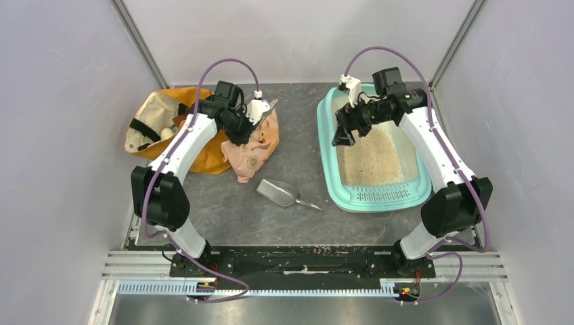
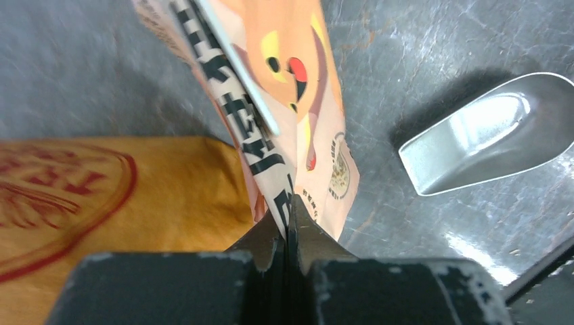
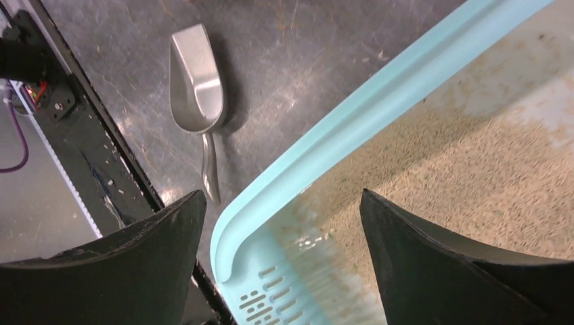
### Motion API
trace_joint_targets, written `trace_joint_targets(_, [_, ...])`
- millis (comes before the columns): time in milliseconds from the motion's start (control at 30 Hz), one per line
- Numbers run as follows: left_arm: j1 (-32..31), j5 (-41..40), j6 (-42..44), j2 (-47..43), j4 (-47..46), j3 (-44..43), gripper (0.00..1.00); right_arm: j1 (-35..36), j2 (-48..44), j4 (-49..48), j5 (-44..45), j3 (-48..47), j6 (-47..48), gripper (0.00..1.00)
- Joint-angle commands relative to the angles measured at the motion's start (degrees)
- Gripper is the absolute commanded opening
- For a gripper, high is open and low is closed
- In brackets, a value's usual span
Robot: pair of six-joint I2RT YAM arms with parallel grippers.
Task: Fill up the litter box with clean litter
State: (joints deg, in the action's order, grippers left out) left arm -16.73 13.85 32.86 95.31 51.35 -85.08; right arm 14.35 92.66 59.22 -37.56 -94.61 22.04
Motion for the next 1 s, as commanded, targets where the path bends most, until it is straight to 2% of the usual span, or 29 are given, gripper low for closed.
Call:
trace_joint_targets(0, [0.03, 9.48, 14.57, -0.86, -3.85, -10.62, 0.02, -1.75, -2.79, -6.76, -6.14, -1.48, 0.46, 0.92])
trace_joint_targets(133, [0.41, 15.92, 28.88, -2.68, -0.66, -9.96, 0.02, -2.89, -2.77, -8.63, -9.42, -0.89, 1.08, 0.92])
trace_joint_targets(267, [0.40, 19.92, 41.32, -5.31, -1.73, -3.47, 0.02, -3.22, -2.87, -12.22, -12.53, 0.29, 3.40, 0.91])
trace_joint_targets(400, [0.47, 19.95, 47.64, -7.56, -11.39, 8.99, 0.03, -3.14, -0.46, -13.97, -16.76, 0.26, 5.59, 0.90])
trace_joint_targets(500, [0.69, 19.89, 46.47, -6.45, -13.78, 10.47, 0.05, -2.59, 1.87, -14.92, -17.93, -0.59, 7.25, 0.90])
trace_joint_targets(567, [1.04, 20.77, 44.78, -6.18, -13.58, 9.37, 0.12, -1.81, 3.13, -14.95, -18.35, -1.62, 9.21, 0.91])
trace_joint_targets(700, [1.60, 21.16, 42.35, -7.30, -13.19, 8.50, 0.37, 1.01, 4.41, -16.25, -17.04, -2.22, 13.31, 0.94])
trace_joint_targets(833, [1.94, 21.35, 42.45, -8.90, -11.80, 9.75, 0.44, 4.13, 5.87, -18.84, -16.17, -1.75, 14.15, 0.95])
trace_joint_targets(967, [2.38, 21.27, 41.81, -9.74, -11.92, 10.81, 0.45, 7.22, 8.62, -19.24, -14.96, -3.28, 15.46, 0.95])
